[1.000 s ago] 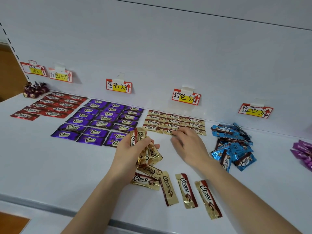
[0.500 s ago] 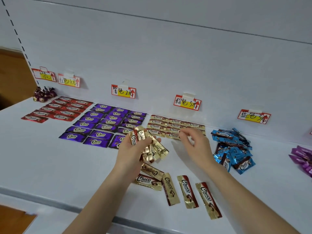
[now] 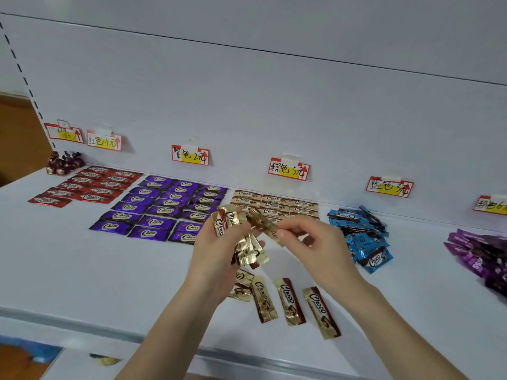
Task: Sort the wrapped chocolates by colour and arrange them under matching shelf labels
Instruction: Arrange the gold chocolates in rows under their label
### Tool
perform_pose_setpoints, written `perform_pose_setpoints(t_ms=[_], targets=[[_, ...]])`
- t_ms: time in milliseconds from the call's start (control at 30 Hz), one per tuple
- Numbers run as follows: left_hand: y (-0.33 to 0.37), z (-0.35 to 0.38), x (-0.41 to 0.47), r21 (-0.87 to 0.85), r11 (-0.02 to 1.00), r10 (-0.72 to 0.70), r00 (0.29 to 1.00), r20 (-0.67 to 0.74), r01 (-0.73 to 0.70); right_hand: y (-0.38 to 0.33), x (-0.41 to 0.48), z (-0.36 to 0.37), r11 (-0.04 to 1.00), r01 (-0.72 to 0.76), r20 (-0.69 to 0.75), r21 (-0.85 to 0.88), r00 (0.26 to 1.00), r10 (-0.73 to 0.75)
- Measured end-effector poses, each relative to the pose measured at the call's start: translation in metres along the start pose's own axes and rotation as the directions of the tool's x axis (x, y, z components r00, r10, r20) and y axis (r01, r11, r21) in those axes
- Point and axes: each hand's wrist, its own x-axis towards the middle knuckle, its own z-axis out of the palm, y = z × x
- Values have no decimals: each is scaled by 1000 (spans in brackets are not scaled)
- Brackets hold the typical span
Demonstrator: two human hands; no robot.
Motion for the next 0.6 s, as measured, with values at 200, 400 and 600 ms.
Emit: perform_pose_setpoints(t_ms=[200, 400, 600], targets=[[1, 2, -7, 15, 975, -220, 974, 48, 220, 11, -7, -9, 868, 312, -91, -387, 923, -373], [-5, 8, -11, 46, 992, -120, 992, 42, 118, 9, -18, -9, 991, 57, -216, -122, 973, -82], [-18, 15, -11, 138, 990, -38, 998, 52, 31, 5, -19, 0, 927, -231, -85, 295, 960, 266]])
